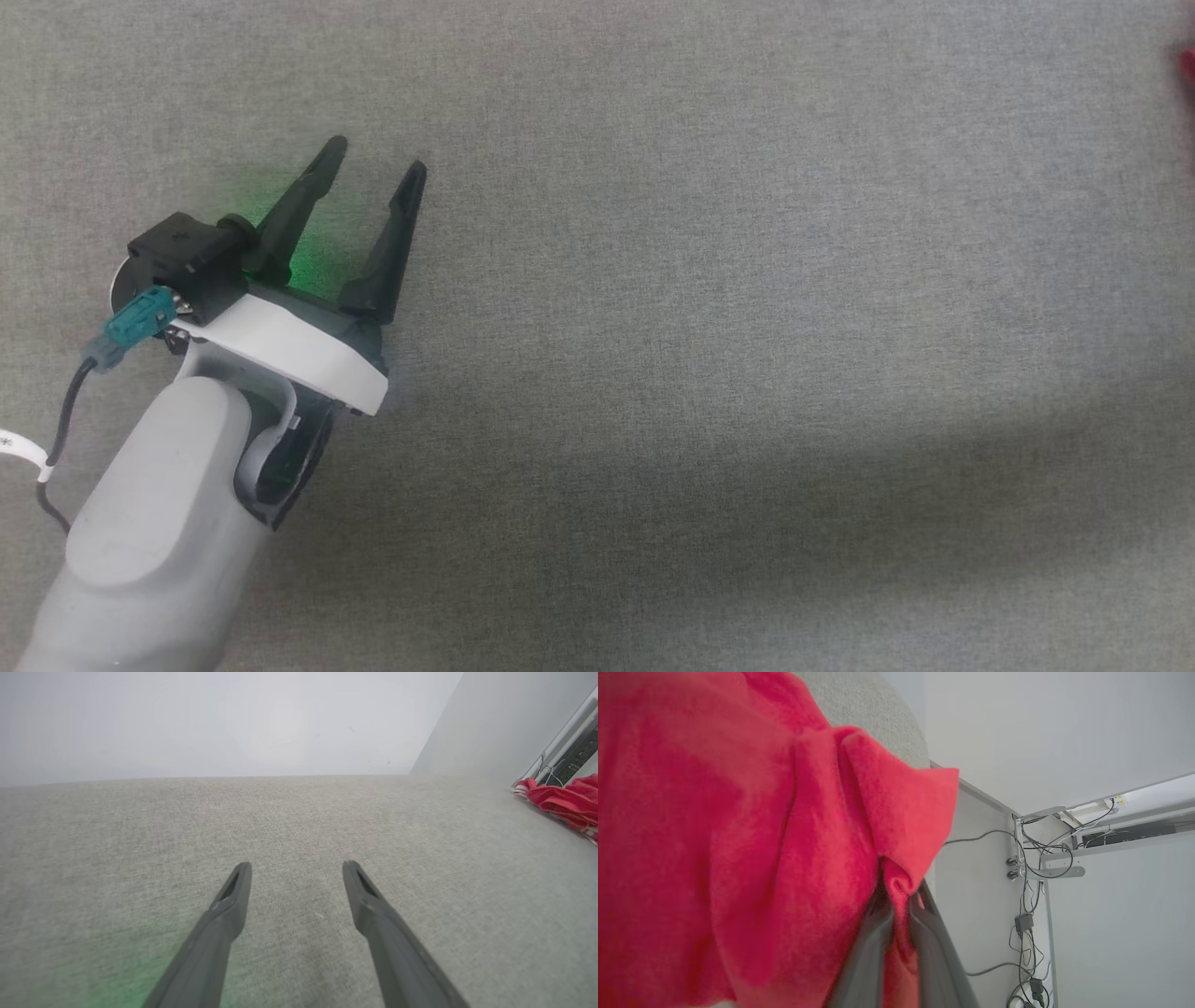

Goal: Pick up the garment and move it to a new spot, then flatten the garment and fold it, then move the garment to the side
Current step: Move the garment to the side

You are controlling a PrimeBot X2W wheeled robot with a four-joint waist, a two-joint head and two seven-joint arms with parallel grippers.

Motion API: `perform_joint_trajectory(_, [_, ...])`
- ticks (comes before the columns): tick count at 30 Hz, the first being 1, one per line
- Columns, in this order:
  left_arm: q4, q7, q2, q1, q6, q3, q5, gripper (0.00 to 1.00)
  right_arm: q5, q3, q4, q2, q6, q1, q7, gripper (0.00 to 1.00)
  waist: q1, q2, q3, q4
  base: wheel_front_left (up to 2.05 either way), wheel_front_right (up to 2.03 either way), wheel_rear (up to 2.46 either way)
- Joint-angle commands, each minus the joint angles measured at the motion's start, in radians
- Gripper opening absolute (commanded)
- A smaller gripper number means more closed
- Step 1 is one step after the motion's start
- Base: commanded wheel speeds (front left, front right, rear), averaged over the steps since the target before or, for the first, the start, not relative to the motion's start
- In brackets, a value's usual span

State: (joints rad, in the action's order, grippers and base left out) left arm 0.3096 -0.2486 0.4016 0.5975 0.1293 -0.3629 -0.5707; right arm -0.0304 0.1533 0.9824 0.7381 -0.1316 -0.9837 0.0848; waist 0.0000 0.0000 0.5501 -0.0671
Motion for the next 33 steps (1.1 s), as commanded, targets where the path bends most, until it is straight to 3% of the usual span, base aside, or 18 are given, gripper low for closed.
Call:
perform_joint_trajectory(1, [0.009,-0.006,0.005,0.008,0.0,0.001,-0.009,1.0,0.006,-0.009,0.01,-0.009,0.002,-0.014,-0.012,0.0,0.0,0.0,-0.001,0.0,0.0,0.0,0.0])
perform_joint_trajectory(3, [0.012,-0.009,0.009,0.01,0.0,0.004,-0.014,1.0,0.025,-0.029,0.027,-0.018,0.002,-0.03,-0.025,0.01,0.0,0.0,-0.005,0.0,0.0,0.0,0.0])
perform_joint_trajectory(4, [0.013,-0.01,0.01,0.007,0.0,0.006,-0.016,1.0,0.038,-0.041,0.034,-0.023,0.002,-0.037,-0.031,0.24,0.0,0.0,-0.009,-0.001,0.0,0.0,0.0])
perform_joint_trajectory(6, [0.008,-0.012,0.009,-0.002,0.0,0.013,-0.017,1.0,0.063,-0.055,0.045,-0.034,0.002,-0.044,-0.05,0.5,0.0,0.0,-0.022,-0.001,0.0,0.0,0.0])
perform_joint_trajectory(7, [0.005,-0.014,0.008,-0.009,0.0,0.018,-0.018,1.0,0.073,-0.062,0.049,-0.035,0.002,-0.047,-0.061,0.89,0.0,0.0,-0.029,-0.001,0.0,0.0,0.0])
perform_joint_trajectory(8, [0.003,-0.015,0.006,-0.016,0.001,0.026,-0.019,1.0,0.082,-0.07,0.055,-0.039,0.002,-0.05,-0.07,1.0,0.0,0.0,-0.036,0.0,0.0,0.0,0.0])
perform_joint_trajectory(20, [-0.028,-0.017,-0.004,-0.117,-0.004,0.122,0.037,1.0,0.094,-0.11,0.13,-0.111,0.002,-0.056,-0.236,1.0,0.0,0.0,-0.168,0.02,0.0,0.0,0.0])
perform_joint_trajectory(28, [-0.081,-0.017,-0.015,-0.242,-0.001,0.218,0.061,1.0,0.083,-0.171,0.125,-0.233,0.002,0.033,-0.343,1.0,0.0,0.0,-0.295,0.056,0.0,0.0,0.0])
perform_joint_trajectory(33, [-0.109,-0.017,-0.018,-0.331,-0.001,0.258,0.076,1.0,0.111,-0.221,0.037,-0.316,0.002,0.125,-0.351,1.0,0.0,0.0,-0.364,0.079,0.0,0.0,0.0])
